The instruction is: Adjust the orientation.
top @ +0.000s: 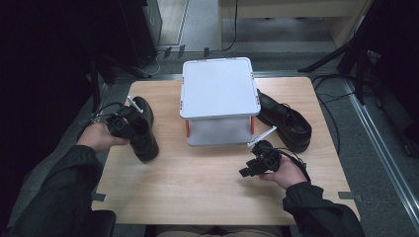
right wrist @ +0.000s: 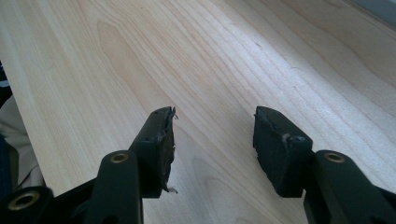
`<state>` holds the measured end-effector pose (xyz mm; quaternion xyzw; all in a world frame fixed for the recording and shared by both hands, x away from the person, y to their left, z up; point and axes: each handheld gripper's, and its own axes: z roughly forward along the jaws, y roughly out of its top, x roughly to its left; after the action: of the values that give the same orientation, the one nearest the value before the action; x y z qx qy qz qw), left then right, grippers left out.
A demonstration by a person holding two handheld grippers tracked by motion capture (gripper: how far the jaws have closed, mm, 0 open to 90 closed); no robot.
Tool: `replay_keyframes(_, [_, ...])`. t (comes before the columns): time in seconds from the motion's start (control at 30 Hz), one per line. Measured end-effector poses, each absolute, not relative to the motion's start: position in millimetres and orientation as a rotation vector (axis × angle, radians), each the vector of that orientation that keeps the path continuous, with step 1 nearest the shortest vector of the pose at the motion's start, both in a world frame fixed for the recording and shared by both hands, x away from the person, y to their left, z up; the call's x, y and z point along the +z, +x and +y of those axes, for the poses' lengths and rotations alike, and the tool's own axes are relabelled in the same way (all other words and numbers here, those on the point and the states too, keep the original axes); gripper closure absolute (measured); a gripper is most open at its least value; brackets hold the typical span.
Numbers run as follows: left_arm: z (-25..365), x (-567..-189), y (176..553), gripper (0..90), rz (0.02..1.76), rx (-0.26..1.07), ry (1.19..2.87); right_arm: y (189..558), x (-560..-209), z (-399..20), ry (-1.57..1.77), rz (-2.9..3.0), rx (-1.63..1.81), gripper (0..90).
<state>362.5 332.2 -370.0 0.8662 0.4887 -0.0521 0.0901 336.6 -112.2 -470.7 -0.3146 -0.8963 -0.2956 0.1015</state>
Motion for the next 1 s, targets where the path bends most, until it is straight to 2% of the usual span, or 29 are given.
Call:
replay_keyframes(0.77, [367, -371, 342, 77.7, 1.495, -0.159, 2.522, 337, -472, -113, -0.936, -2.646, -0.876, 49.1])
replay_keyframes(1.0, [365, -372, 343, 75.9, 1.517, -0.174, 2.491, 337, -472, -113, -0.934, -2.641, -0.874, 49.2])
